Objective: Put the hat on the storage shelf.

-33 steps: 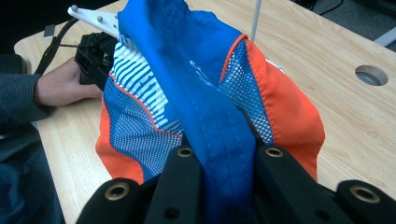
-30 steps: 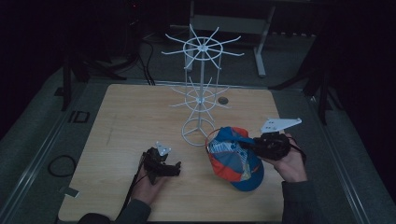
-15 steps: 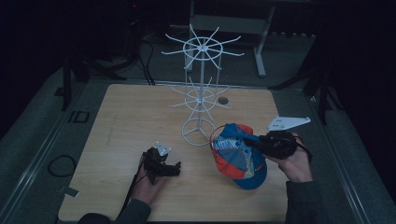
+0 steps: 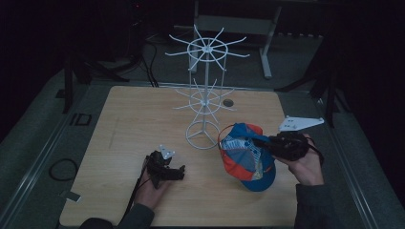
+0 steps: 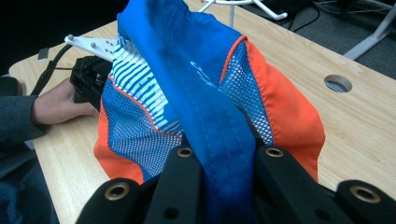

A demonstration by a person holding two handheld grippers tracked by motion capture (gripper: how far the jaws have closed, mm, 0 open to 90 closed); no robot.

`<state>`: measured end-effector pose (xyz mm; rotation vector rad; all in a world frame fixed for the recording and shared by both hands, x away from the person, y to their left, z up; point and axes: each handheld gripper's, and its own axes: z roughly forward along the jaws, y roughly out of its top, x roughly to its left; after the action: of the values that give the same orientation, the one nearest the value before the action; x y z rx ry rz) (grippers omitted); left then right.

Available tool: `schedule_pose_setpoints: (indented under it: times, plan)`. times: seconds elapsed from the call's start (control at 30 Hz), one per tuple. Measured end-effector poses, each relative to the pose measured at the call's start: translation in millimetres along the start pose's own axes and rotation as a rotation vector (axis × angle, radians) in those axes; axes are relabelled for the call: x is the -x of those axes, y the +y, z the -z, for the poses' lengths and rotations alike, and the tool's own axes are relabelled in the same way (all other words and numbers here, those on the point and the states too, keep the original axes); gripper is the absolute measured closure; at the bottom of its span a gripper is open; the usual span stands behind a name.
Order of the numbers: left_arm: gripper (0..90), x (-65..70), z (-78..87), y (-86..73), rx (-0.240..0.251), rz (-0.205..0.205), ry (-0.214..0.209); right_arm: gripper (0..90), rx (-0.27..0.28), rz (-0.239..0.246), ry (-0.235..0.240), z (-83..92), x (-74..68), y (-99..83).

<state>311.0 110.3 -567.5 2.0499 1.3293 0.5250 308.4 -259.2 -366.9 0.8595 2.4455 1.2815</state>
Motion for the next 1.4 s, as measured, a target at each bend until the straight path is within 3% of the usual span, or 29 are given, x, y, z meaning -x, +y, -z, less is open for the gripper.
schedule_pose_setpoints:
  times: [0.8,1.4]
  plan:
    - [2.6,0.0,0.0,0.0,0.0,-0.001,0.0,84.2,0.041,-0.015,-0.023,10.3,3.0,5.6]
    - [2.6,0.0,0.0,0.0,0.0,0.0,0.0,84.2,0.107,-0.033,-0.022,21.8,6.5,14.6]
